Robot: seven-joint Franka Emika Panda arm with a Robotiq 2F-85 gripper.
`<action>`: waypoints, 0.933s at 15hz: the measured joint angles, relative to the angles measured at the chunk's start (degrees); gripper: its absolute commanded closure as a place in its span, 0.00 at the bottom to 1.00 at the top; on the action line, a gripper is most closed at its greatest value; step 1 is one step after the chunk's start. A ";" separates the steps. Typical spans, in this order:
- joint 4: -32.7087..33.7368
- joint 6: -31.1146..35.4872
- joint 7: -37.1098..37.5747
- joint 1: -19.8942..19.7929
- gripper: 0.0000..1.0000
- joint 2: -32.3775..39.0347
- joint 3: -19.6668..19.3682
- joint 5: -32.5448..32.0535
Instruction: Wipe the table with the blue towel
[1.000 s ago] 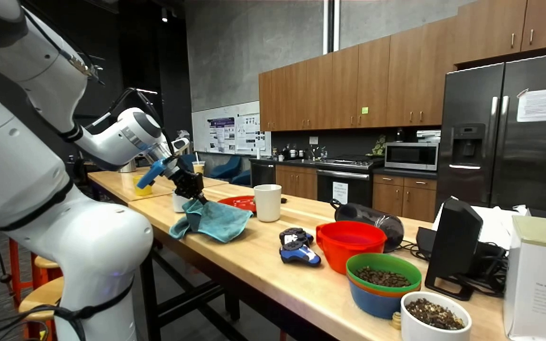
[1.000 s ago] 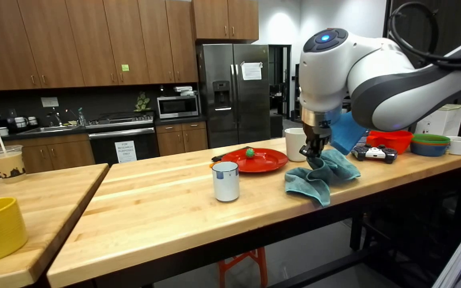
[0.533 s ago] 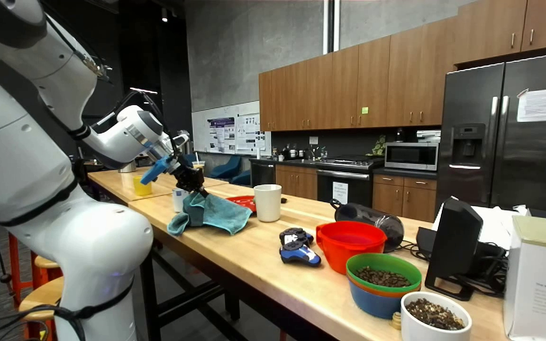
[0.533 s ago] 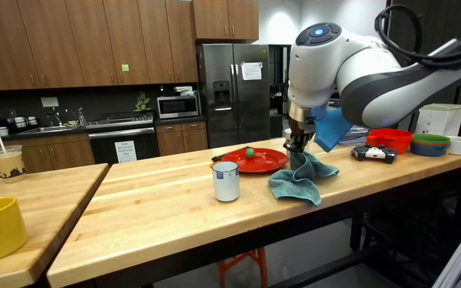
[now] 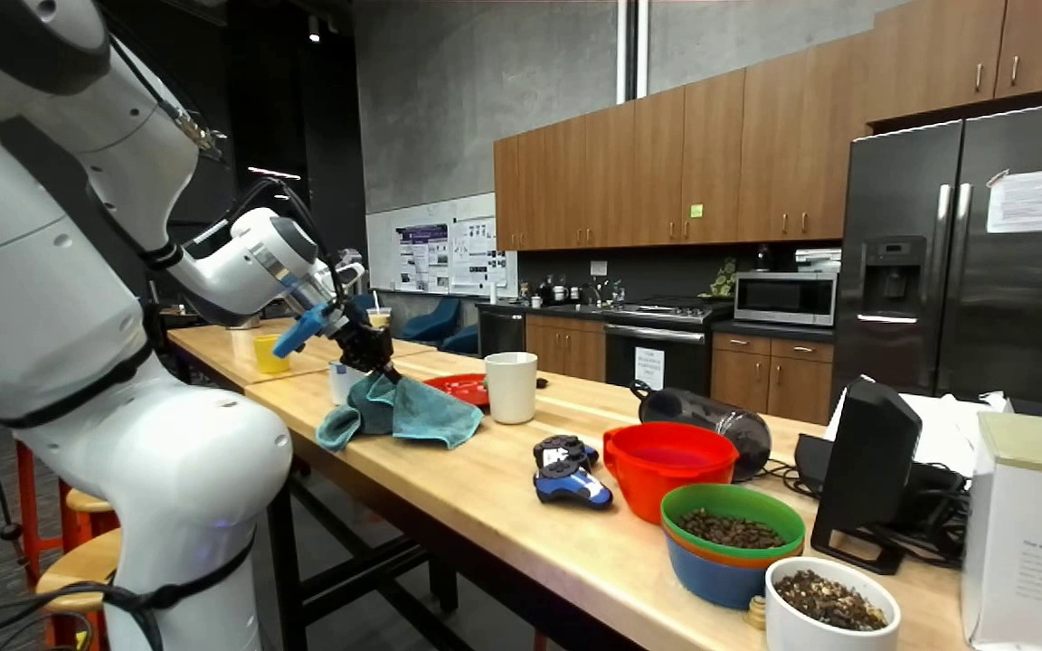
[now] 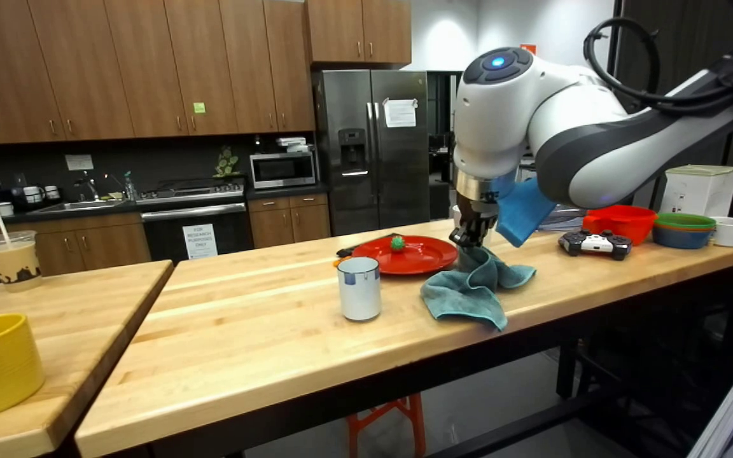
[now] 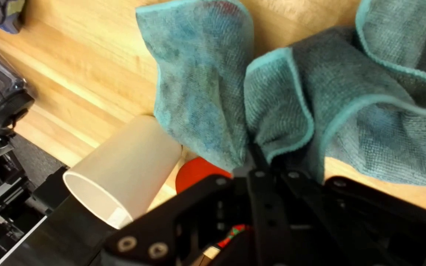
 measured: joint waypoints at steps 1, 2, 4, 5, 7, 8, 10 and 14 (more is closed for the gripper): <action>-0.59 -0.65 0.00 -0.01 0.99 -0.11 -0.50 -0.01; -1.23 -1.48 -0.01 -0.01 0.99 -0.23 -1.10 -0.05; -2.45 -3.66 -0.05 -0.01 0.99 -0.51 -2.39 -0.20; -3.05 -4.77 -0.05 -0.02 0.99 -0.77 -3.05 -0.52; -4.07 -6.42 -0.05 -0.03 0.99 -1.32 -4.34 -1.16; -4.49 -7.06 -0.05 -0.03 0.99 -1.66 -4.88 -1.41; -4.93 -8.14 -0.05 -0.03 0.99 -2.08 -5.65 -1.83; -5.23 -10.32 -0.05 0.00 0.99 -2.71 -6.24 -1.84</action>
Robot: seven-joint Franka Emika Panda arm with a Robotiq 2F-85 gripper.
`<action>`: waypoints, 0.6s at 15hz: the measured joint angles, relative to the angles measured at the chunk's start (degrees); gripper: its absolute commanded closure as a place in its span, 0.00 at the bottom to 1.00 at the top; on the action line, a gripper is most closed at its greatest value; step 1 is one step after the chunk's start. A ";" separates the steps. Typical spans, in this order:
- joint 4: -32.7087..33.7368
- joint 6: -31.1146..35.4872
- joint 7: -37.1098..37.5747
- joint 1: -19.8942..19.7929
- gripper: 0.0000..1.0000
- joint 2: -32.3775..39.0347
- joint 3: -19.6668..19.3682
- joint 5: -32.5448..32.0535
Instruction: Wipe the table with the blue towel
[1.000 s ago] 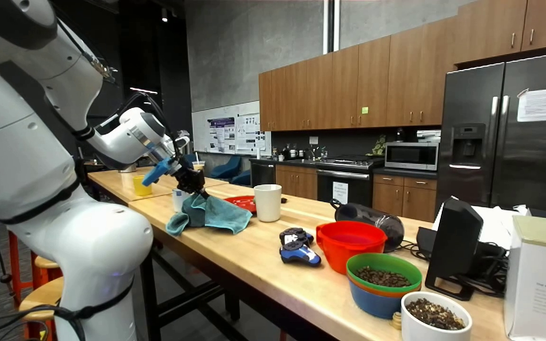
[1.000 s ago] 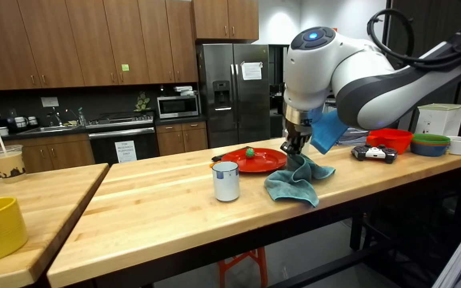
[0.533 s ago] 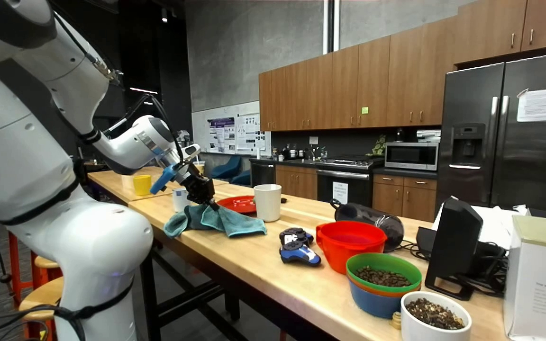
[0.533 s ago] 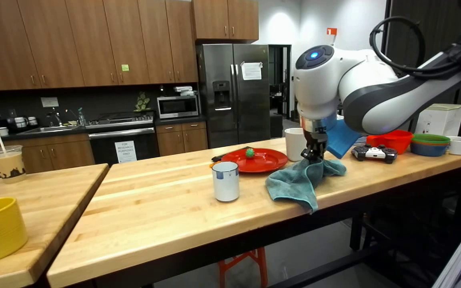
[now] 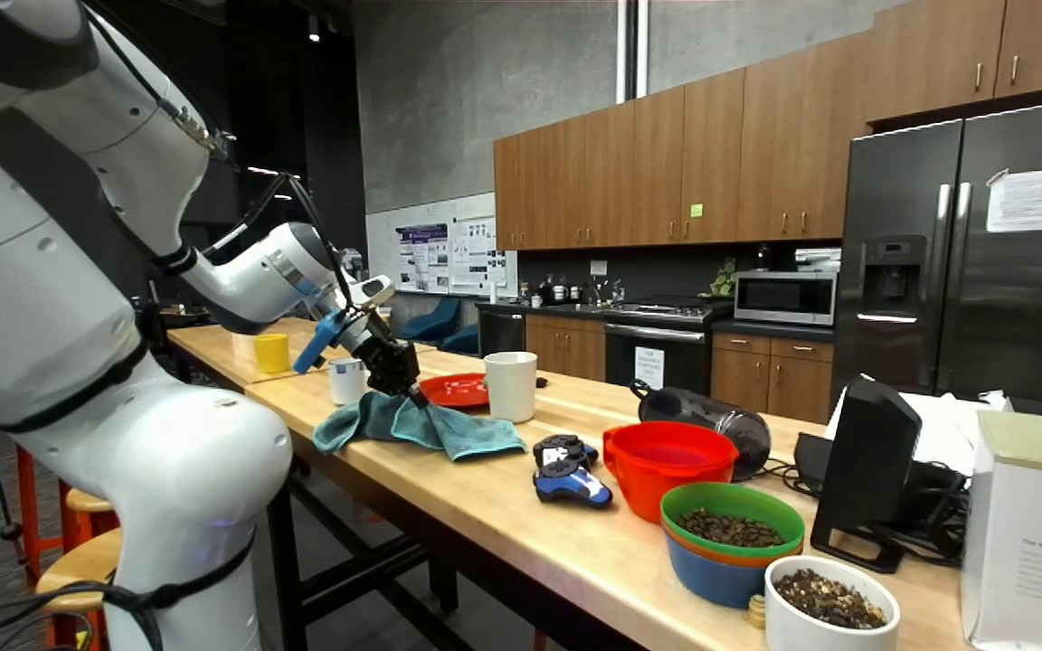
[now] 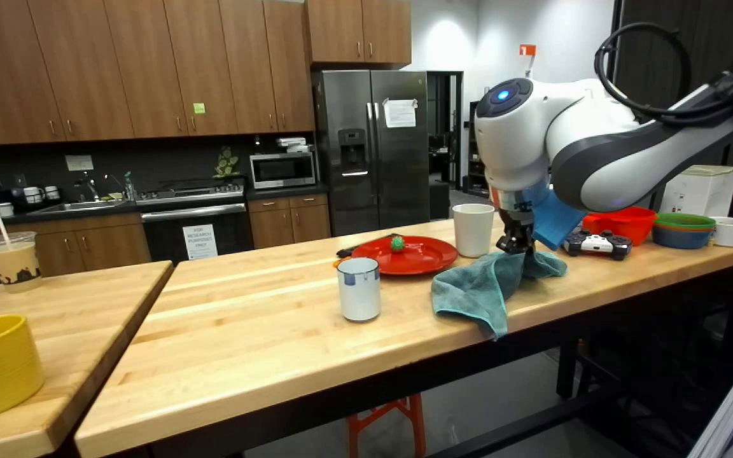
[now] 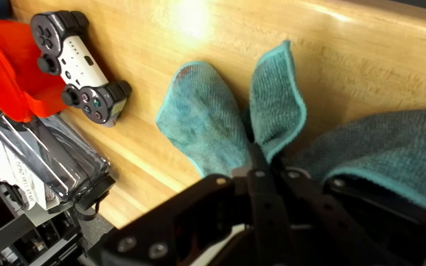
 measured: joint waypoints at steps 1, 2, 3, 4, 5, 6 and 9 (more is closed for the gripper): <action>-0.04 -0.50 0.00 0.00 0.99 -0.13 -0.09 0.00; -0.09 -0.98 0.00 0.00 0.99 -0.29 -0.22 0.00; -0.19 -1.43 0.00 0.01 0.99 -0.52 -0.34 0.00; -0.26 -1.87 0.00 0.04 0.99 -0.69 -0.46 0.00; -0.32 -2.23 -0.05 0.10 0.96 -0.81 -0.62 0.01; -0.37 -2.48 -0.22 0.28 0.72 -0.87 -0.86 0.28; -0.42 -3.01 -1.54 1.50 0.64 -1.00 -2.20 2.50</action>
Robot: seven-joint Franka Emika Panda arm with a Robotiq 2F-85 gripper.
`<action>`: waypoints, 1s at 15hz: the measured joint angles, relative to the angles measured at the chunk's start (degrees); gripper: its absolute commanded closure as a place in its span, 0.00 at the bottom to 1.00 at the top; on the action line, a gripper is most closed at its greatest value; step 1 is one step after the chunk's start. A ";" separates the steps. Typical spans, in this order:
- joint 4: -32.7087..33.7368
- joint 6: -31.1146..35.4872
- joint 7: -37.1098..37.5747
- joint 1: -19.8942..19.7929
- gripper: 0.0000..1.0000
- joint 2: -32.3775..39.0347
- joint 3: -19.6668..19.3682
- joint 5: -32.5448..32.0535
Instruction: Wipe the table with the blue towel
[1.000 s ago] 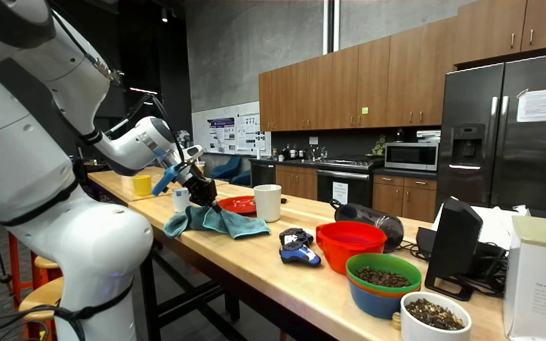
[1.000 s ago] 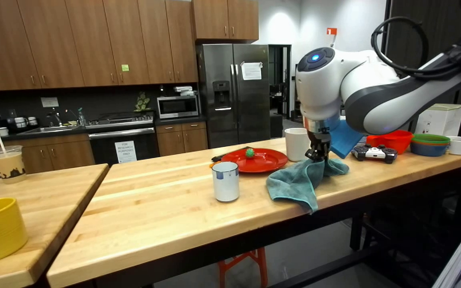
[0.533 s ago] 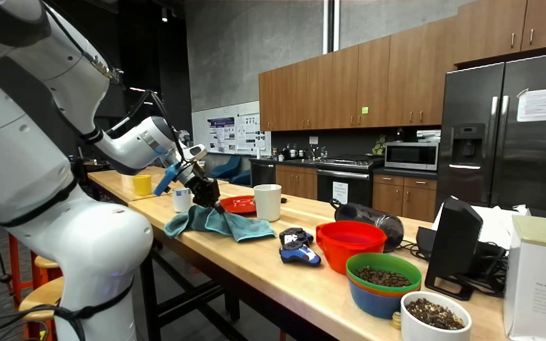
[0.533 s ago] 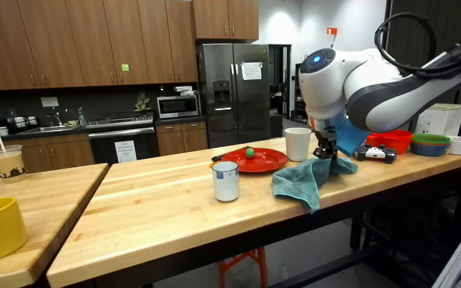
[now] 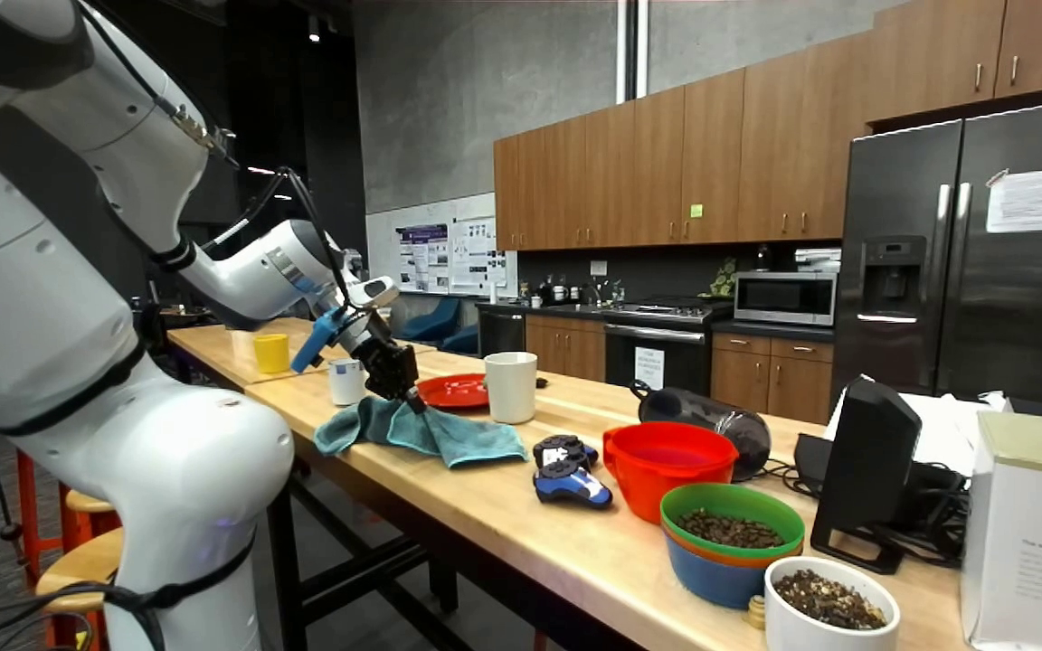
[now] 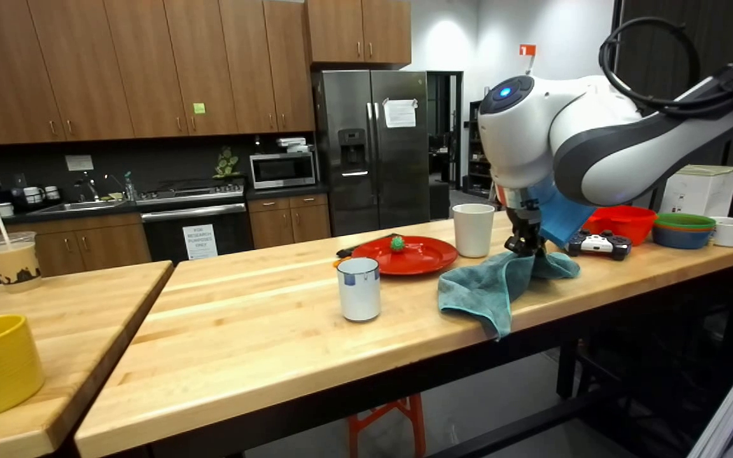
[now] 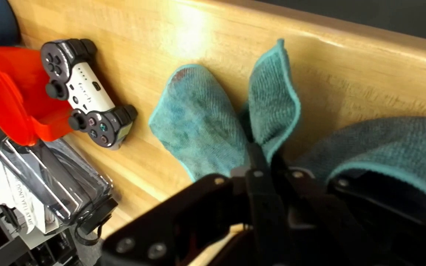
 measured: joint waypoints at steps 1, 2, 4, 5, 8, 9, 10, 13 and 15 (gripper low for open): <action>0.00 -0.15 -0.56 0.39 0.56 -0.15 -0.46 0.92; 0.01 -0.28 -1.09 0.66 0.51 -0.35 -0.81 1.71; 0.05 -0.63 -2.06 0.92 0.37 -0.92 -1.27 3.23; 0.16 -0.86 -2.47 0.99 0.31 -1.25 -1.47 3.86; 0.80 -1.52 -4.34 1.04 0.09 -2.60 -2.23 5.84; 1.28 -1.90 -5.12 1.04 0.02 -3.08 -2.57 6.51; 1.85 -2.45 -5.91 1.04 0.00 -3.54 -2.91 7.11; 4.05 -5.00 -8.57 1.03 0.00 -5.01 -4.04 8.77; 5.59 -6.60 -9.91 0.99 0.00 -5.93 -4.63 9.51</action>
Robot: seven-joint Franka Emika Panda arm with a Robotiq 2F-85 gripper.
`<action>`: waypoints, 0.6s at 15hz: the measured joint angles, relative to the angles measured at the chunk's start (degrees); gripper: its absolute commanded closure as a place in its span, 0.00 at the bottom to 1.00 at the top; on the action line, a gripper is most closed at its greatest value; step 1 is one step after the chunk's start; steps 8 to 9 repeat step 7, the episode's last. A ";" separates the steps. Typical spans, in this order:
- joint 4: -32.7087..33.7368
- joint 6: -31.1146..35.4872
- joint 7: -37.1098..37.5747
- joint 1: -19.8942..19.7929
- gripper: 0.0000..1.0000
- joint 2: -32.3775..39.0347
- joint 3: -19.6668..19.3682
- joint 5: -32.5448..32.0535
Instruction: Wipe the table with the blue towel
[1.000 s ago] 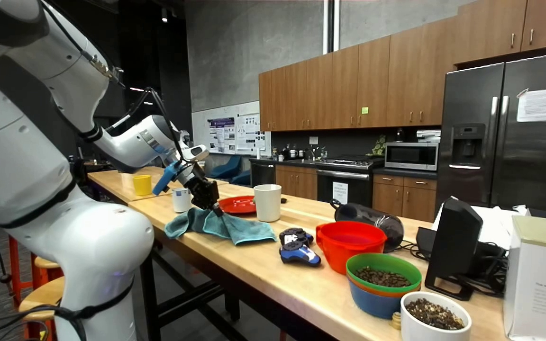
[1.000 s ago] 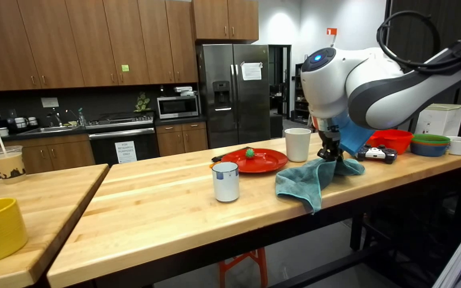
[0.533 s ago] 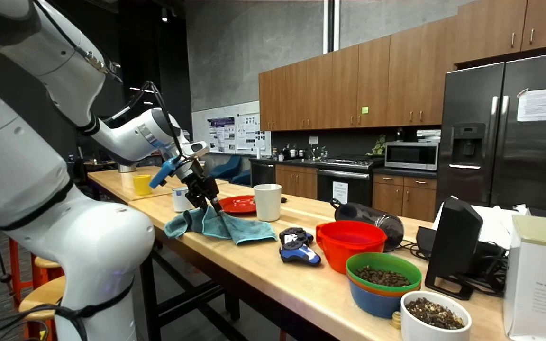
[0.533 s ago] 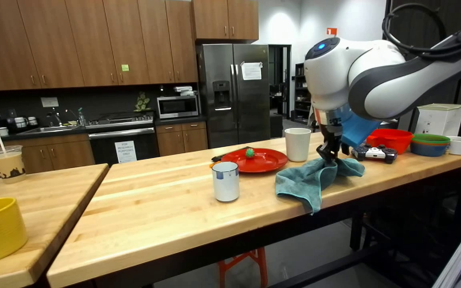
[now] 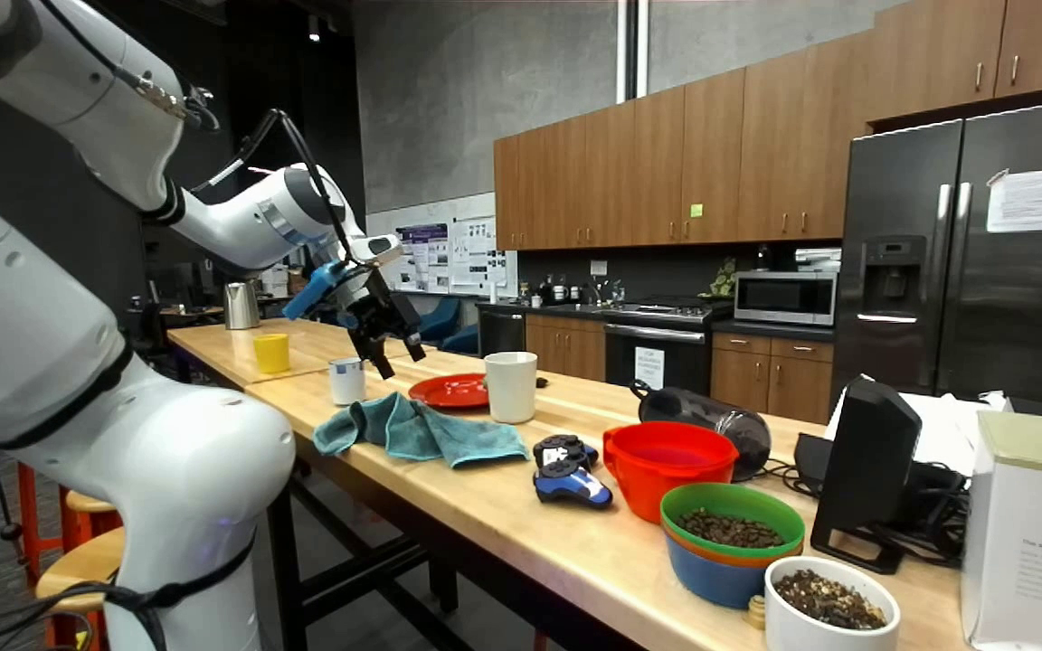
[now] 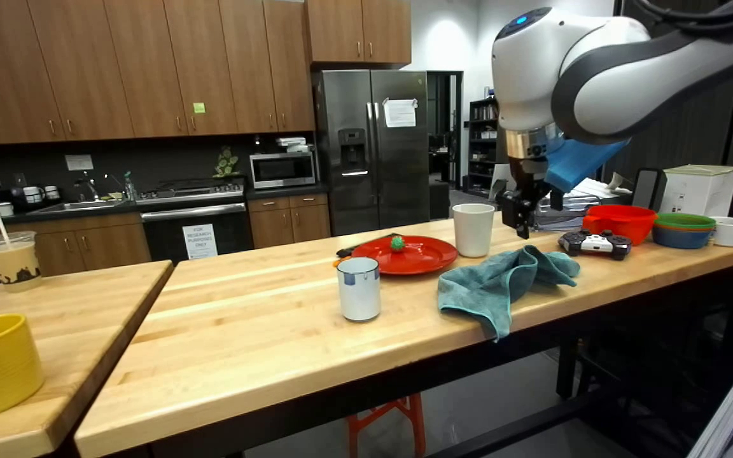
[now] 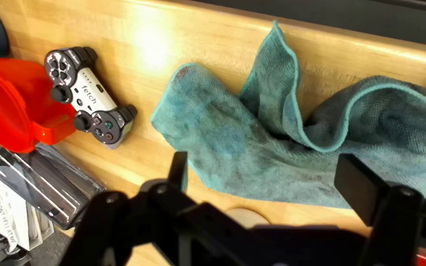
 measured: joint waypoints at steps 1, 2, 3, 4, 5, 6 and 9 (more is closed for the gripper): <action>0.65 -0.59 -0.38 -0.03 0.00 -0.38 -0.21 0.33; 1.26 -1.10 -0.65 -0.13 0.00 -0.69 -0.33 0.45; 1.80 -1.38 -0.88 -0.30 0.00 -1.00 -0.45 0.60; 2.26 -1.42 -1.05 -0.46 0.00 -1.29 -0.62 0.79; 2.62 -1.43 -1.17 -0.56 0.00 -1.53 -0.75 0.91; 2.78 -1.44 -1.25 -0.62 0.00 -1.75 -0.85 0.99; 2.79 -1.44 -1.30 -0.67 0.00 -1.90 -0.90 1.01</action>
